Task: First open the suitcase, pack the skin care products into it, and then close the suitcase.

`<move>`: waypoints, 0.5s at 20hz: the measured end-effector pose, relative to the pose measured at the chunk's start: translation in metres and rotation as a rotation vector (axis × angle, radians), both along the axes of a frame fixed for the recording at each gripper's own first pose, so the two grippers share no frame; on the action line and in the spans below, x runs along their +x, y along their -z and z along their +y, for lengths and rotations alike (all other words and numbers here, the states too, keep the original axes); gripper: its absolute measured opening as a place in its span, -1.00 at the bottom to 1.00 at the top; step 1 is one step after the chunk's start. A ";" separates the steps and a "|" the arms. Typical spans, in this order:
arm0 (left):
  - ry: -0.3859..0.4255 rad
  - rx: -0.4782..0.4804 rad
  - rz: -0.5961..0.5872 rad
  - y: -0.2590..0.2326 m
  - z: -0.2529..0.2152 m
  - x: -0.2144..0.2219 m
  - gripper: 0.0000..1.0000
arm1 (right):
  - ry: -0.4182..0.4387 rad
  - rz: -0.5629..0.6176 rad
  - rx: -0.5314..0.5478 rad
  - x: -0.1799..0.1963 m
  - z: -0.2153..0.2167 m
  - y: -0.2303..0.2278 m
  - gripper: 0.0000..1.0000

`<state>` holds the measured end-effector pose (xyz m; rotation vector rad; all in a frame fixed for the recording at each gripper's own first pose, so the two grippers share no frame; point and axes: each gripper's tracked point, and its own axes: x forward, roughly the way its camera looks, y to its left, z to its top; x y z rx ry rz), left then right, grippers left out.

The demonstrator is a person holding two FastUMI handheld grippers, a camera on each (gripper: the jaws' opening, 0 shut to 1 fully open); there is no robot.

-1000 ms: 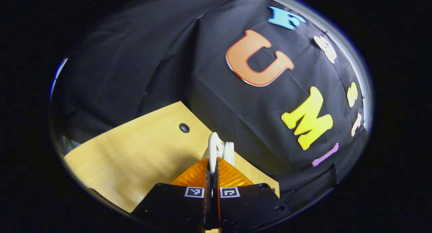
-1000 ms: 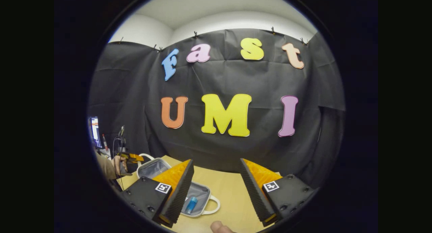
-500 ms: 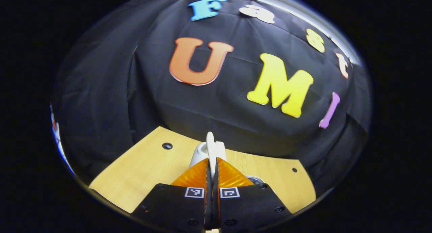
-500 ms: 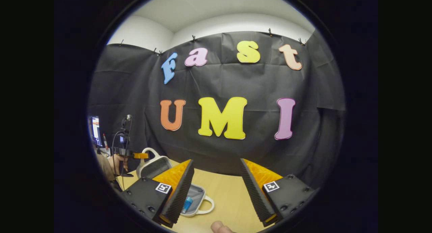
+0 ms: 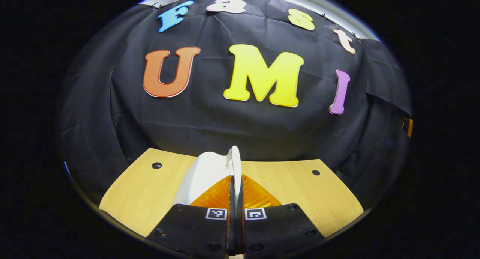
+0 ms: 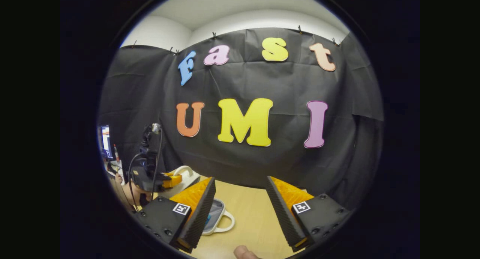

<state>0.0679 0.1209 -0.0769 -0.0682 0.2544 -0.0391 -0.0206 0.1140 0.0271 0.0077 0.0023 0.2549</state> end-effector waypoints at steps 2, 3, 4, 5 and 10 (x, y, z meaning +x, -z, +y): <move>0.013 -0.006 0.017 0.015 -0.028 0.004 -0.94 | 0.029 0.009 0.001 0.003 -0.011 0.005 0.60; 0.025 -0.010 0.033 0.025 -0.042 0.006 -0.94 | 0.043 0.020 0.001 0.004 -0.015 0.007 0.60; 0.036 -0.006 0.053 0.035 -0.056 0.007 -0.94 | 0.055 0.030 0.004 0.004 -0.021 0.010 0.60; 0.049 0.006 0.071 0.047 -0.070 0.010 -0.94 | 0.068 0.042 0.005 0.006 -0.026 0.013 0.60; 0.099 0.023 0.181 0.107 -0.114 0.018 -0.94 | 0.151 0.069 -0.006 0.000 -0.060 0.027 0.60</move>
